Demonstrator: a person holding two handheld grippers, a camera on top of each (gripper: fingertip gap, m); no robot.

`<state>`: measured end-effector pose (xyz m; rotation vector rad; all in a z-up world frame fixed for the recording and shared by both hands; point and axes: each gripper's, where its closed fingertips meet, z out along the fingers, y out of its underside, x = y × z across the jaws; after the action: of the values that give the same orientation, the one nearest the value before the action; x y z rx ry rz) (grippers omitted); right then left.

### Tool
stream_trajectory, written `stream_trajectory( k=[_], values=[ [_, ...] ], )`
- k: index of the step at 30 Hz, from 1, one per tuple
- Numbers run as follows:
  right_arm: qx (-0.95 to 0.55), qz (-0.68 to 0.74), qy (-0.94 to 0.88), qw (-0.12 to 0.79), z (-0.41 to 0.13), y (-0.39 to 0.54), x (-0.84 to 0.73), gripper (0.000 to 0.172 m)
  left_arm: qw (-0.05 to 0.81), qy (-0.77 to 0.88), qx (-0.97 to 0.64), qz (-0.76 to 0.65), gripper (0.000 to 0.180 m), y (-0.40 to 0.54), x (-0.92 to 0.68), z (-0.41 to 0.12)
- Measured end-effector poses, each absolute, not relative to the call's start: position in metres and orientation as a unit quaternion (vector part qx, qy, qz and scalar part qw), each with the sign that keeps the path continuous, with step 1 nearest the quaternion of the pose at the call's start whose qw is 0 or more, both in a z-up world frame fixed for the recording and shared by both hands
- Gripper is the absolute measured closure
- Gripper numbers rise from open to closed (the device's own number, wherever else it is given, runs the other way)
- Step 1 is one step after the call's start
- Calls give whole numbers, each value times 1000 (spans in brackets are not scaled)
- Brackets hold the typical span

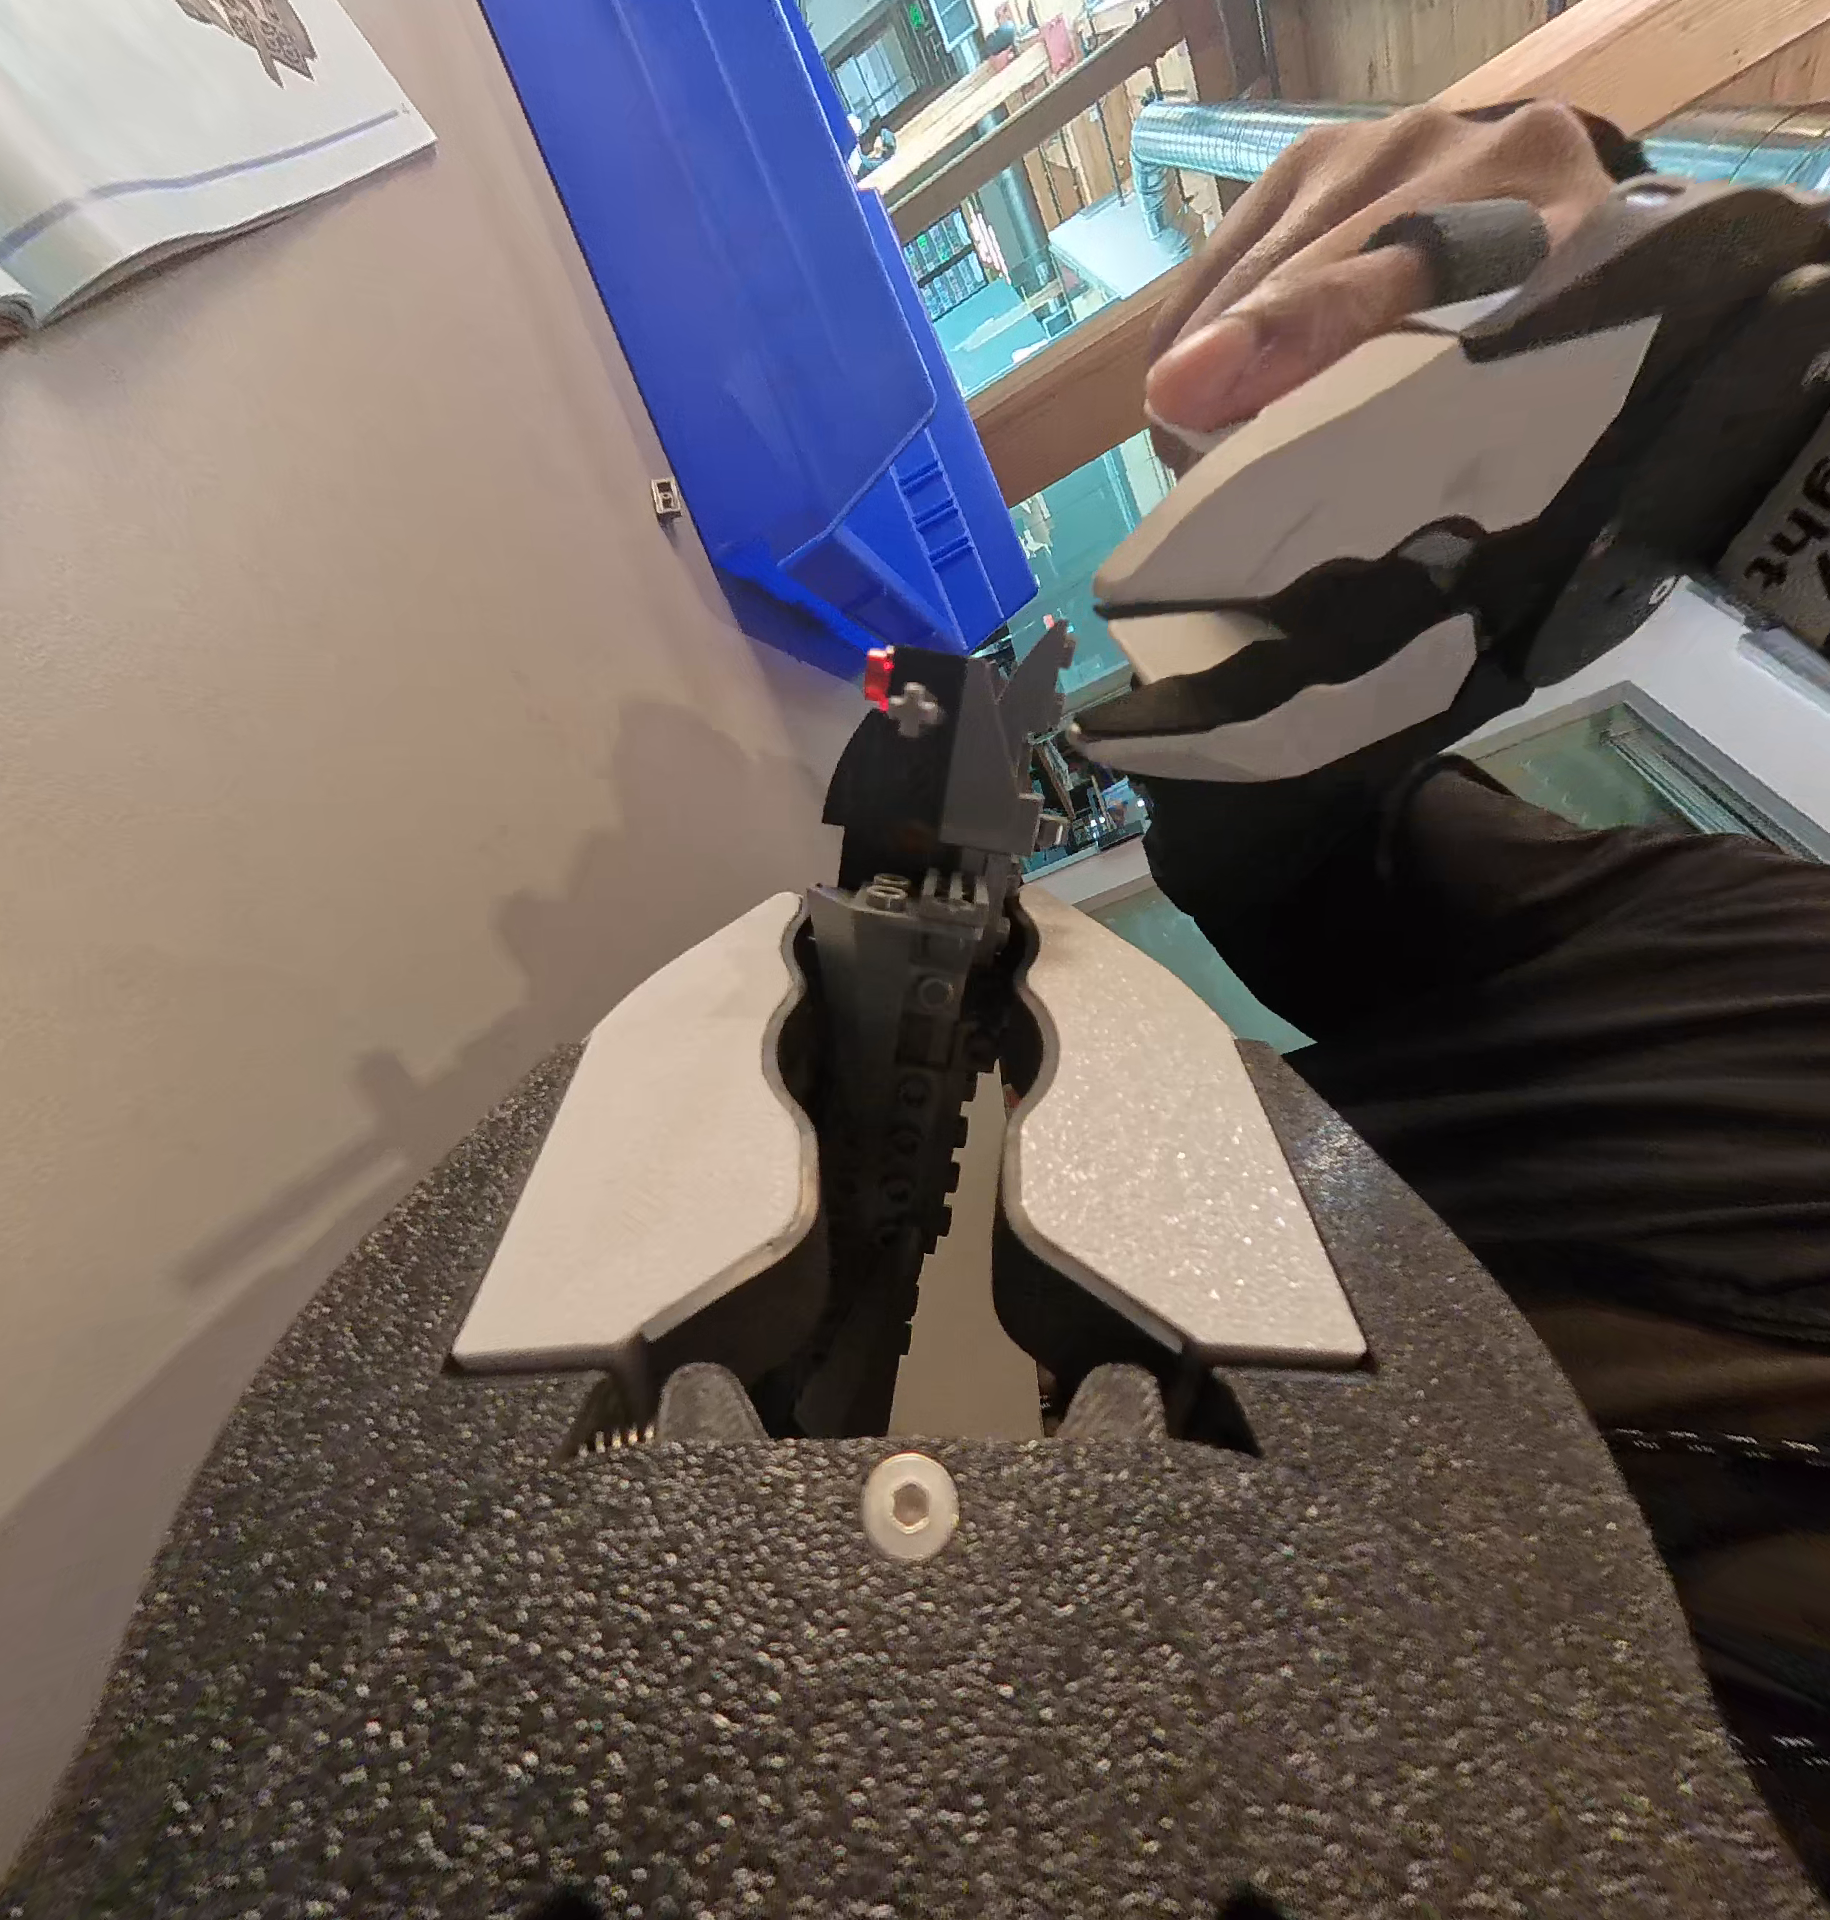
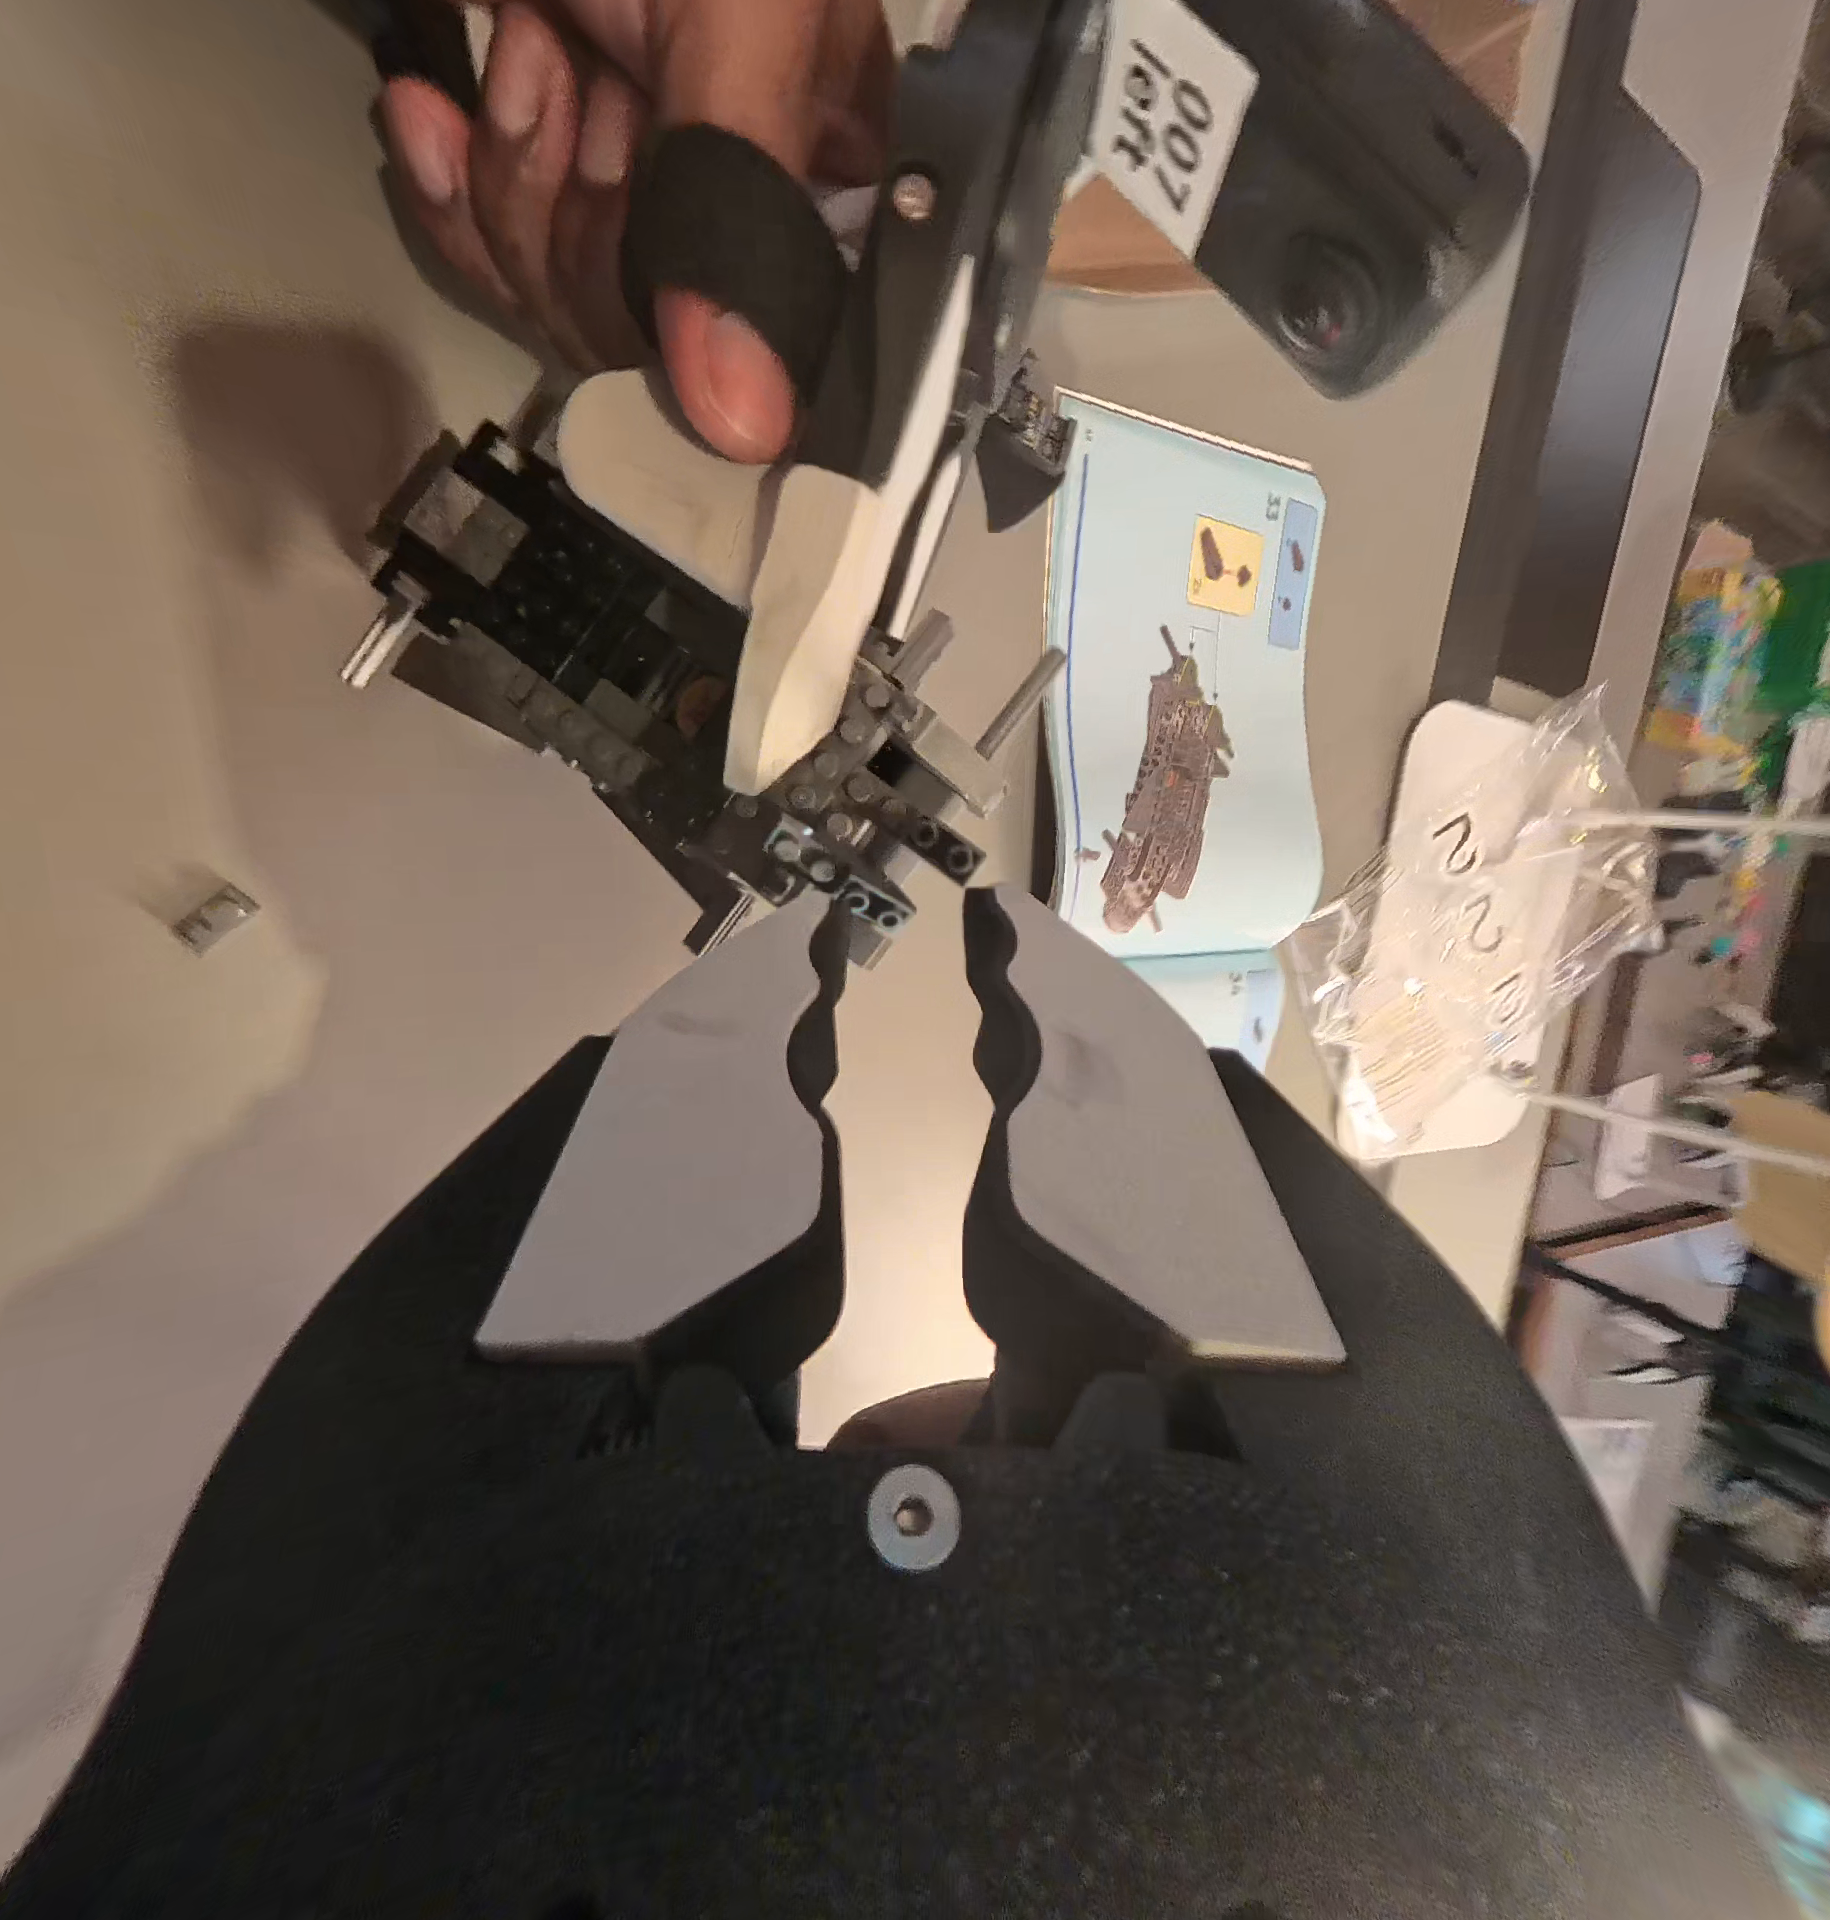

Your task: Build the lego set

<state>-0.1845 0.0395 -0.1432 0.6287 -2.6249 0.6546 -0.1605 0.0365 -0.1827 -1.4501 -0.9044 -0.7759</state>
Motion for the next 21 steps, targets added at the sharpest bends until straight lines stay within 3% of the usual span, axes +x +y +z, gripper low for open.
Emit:
stream_trajectory(
  k=[4,10,21],
  values=[
    [97,272,-950,115,-148,49,-195,144,594,-385,-623,-333,147,37,-160,-182],
    [-20,351,-934,-61,-157,45,-185,140,596,-377,-627,-330,147,38,-159,-180],
    [-45,354,-928,-106,-159,39,-181,144,599,-374,-628,-327,147,38,-159,-179]
  ],
)
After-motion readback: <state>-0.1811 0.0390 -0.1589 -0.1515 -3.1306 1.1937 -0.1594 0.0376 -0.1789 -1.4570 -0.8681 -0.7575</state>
